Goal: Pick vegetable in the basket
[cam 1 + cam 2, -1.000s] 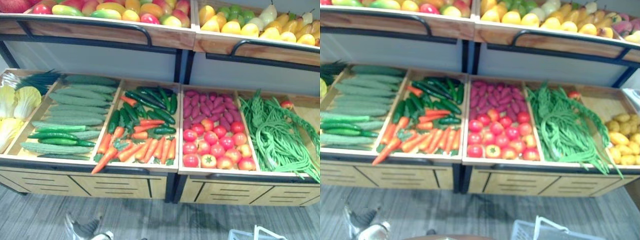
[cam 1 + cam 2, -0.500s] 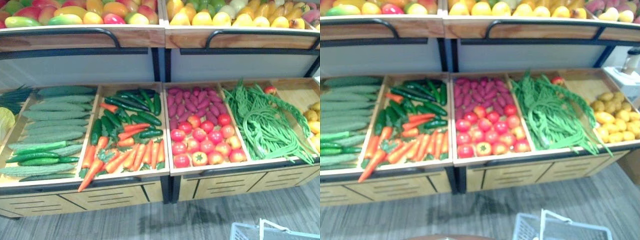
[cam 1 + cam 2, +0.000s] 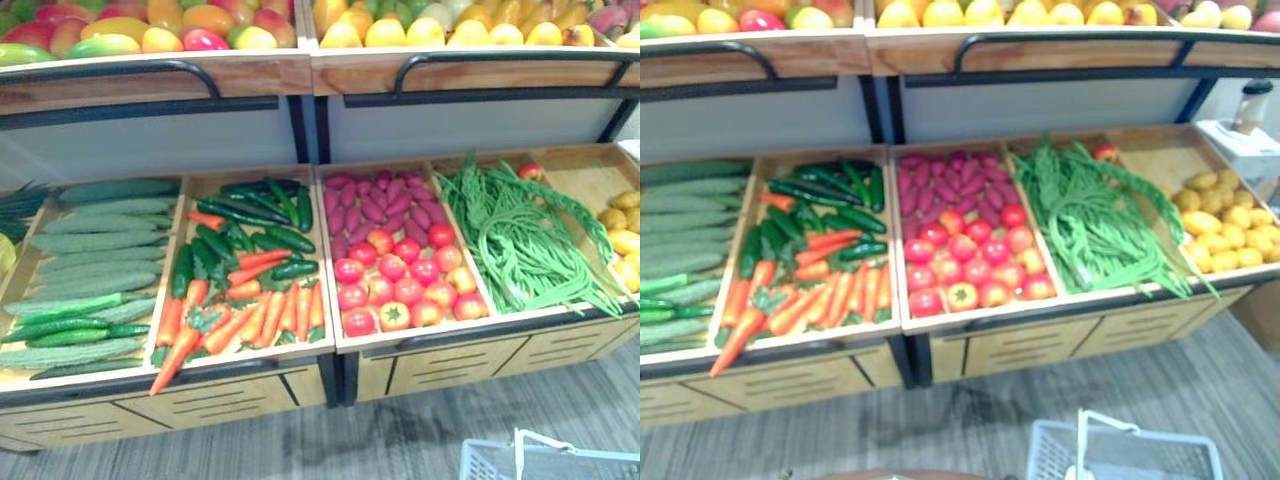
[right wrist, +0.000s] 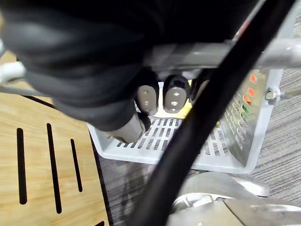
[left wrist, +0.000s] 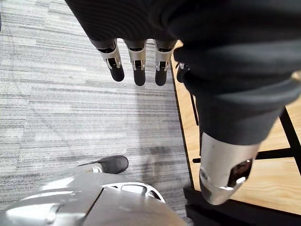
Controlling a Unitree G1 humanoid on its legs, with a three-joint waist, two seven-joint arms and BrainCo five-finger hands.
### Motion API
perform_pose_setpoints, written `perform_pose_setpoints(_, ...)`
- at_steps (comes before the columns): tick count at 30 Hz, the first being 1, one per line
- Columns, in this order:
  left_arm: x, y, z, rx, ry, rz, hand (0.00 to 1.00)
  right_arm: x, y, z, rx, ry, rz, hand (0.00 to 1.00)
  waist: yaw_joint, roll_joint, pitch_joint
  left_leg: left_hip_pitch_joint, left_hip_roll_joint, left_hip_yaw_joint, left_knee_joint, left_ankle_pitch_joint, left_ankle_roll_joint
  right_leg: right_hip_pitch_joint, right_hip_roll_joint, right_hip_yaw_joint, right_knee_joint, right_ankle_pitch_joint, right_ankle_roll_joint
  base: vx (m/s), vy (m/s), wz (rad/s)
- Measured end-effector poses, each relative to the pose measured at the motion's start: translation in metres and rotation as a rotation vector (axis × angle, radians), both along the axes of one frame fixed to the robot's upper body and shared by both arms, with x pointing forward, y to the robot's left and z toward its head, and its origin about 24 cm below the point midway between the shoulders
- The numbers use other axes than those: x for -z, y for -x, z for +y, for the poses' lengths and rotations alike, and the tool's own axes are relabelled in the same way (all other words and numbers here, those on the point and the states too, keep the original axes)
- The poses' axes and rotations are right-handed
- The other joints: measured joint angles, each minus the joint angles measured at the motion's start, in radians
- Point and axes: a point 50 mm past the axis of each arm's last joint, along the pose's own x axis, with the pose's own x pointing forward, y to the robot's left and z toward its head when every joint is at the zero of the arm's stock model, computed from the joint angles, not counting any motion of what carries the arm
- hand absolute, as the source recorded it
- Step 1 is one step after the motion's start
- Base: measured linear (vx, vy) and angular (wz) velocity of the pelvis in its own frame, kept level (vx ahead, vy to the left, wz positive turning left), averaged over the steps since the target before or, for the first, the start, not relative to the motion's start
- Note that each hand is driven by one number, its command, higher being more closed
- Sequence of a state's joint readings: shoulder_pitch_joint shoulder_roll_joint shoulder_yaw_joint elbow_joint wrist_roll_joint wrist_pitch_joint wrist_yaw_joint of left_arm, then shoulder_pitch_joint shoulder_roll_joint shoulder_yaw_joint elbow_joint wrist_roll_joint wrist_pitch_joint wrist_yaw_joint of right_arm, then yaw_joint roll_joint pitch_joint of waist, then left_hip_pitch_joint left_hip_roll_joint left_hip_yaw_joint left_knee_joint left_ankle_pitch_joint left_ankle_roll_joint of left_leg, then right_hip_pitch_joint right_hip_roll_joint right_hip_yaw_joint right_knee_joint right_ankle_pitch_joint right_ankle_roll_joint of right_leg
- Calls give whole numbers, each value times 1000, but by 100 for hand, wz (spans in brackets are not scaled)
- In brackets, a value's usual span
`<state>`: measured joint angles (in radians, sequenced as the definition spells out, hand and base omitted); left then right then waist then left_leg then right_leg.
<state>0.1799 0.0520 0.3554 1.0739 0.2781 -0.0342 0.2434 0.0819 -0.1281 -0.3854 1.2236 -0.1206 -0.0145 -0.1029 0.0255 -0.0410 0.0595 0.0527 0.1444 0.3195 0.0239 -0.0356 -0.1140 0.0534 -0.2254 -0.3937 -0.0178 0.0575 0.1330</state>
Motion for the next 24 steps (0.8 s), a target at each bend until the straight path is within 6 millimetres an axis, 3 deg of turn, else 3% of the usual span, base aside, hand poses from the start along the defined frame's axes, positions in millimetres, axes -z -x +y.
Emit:
perform_pose_setpoints(3, -1, -11, 2, 82, -3, -11, 0, -5, -11, -8, 2, 33, -53, 100, -25, -5, 15, -78, 12, 38, 183, -104, 16, -111, -45, 73, 147, -46, 19, -72, 100, -42)
perform_pose_setpoints(5, -3, -19, 5, 102, -14, -22, 0, -6, -18, -7, -1, 44, -80, 100, -25, -16, 22, -100, 12, 87, 208, -127, 19, -148, -48, 120, 140, -14, 24, -84, 145, -79)
perform_pose_setpoints(7, -4, -25, 10, 118, -27, -21, 0, -8, -35, -1, -24, 40, -119, 100, -26, -36, 32, -112, 15, 172, 210, -138, 41, -209, -35, 182, 93, 85, -8, -132, 140, -131)
perform_pose_setpoints(8, -4, -28, 8, 123, -19, -23, 0, -10, -48, 3, -59, 38, -147, 100, -24, -12, 36, -123, 47, 247, 185, -117, 85, -227, 12, 188, -21, 251, -61, -226, 97, -160)
perform_pose_setpoints(9, -5, -39, 6, 132, -16, -51, 0, -14, -66, 7, -79, 34, -192, 100, -29, 2, 73, -117, 83, 320, 168, -101, 96, -254, 31, 83, 80, 203, -127, -250, 86, -149)
perform_pose_setpoints(10, -6, -45, 4, 138, -14, -70, 0, -14, -68, 7, -80, 34, -197, 100, -33, 8, 87, -113, 93, 336, 161, -90, 90, -280, 18, 5, 233, 94, -168, -196, 85, -122)
perform_pose_setpoints(11, -8, -48, 5, 164, -19, -86, 0, -13, -65, 9, -77, 29, -183, 100, -34, 7, 102, -72, 90, 384, 124, -64, 94, -290, -27, -106, 485, -54, -200, -107, 110, -116)
perform_pose_setpoints(12, -9, -45, 9, 172, -24, -80, 0, -9, -56, 11, -86, 18, -150, 100, -31, -13, 91, -60, 93, 442, 137, -66, 101, -270, -71, -174, 617, -99, -199, -72, 99, -121)
perform_pose_setpoints(13, -9, -44, 11, 172, -29, -75, 0, -8, -55, 14, -93, 13, -142, 100, -32, -26, 87, -60, 95, 470, 157, -74, 108, -274, -91, -194, 634, -104, -203, -84, 54, -130)
perform_pose_setpoints(14, -11, -49, 15, 164, -38, -83, 0, -7, -56, 19, -110, 1, -140, 100, -41, -50, 94, -77, 97, 495, 185, -119, 100, -274, -46, -227, 555, -84, -227, -249, -11, -156)
perform_pose_setpoints(15, -7, -43, 8, 139, -11, -67, 0, -8, -60, 18, -117, 6, -147, 100, -9, -8, 78, -75, 114, 501, 122, -85, 112, -228, 43, -182, 383, -88, -216, -241, -1, -162)
perform_pose_setpoints(16, -6, -43, 6, 130, -4, -73, 0, -8, -61, 18, -116, 3, -147, 100, -7, -9, 82, -58, 109, 557, 103, -70, 117, -228, 14, -202, 483, -140, -227, -201, -9, -139)
perform_pose_setpoints(17, -7, -45, 7, 131, -7, -80, 0, -7, -54, 14, -105, 16, -115, 100, -15, -11, 81, -44, 95, 593, 101, -64, 118, -200, -54, -227, 628, -195, -195, -10, -20, -112)
perform_pose_setpoints(18, -7, -43, 7, 129, -9, -77, 0, -6, -52, 12, -102, 10, -102, 100, -5, -26, 71, -44, 98, 640, 113, -59, 113, -168, -102, -236, 661, -203, -179, -29, -104, -115)
perform_pose_setpoints(19, -7, -43, 7, 128, -9, -76, 0, -6, -51, 12, -100, 11, -96, 100, 3, -28, 70, -52, 110, 668, 130, -57, 109, -163, -117, -232, 656, -202, -179, -55, -219, -141)
perform_pose_setpoints(20, -9, -46, 8, 132, -13, -86, 0, -6, -54, 15, -106, 4, -106, 100, 3, -28, 69, -75, 149, 716, 169, -57, 109, -161, -100, -225, 571, -202, -100, -73, -248, -101)
perform_pose_setpoints(21, -9, -46, 9, 132, -13, -87, 0, -6, -55, 15, -105, 3, -108, 100, 1, -27, 70, -79, 158, 723, 174, -55, 110, -160, -86, -227, 548, -208, -96, -83, -310, -114)
perform_pose_setpoints(23, -8, -46, 7, 137, -2, -86, 0, -6, -53, 12, -101, 12, -105, 100, 2, -7, 57, -79, 185, 771, 166, -9, 97, -126, 18, -215, 362, -211, -98, -101, -297, -90)
perform_pose_setpoints(24, -8, -47, 6, 139, 4, -88, 0, -6, -49, 12, -100, 13, -96, 100, 0, -3, 56, -76, 192, 776, 166, -2, 97, -114, 34, -212, 327, -211, -98, -96, -281, -64)
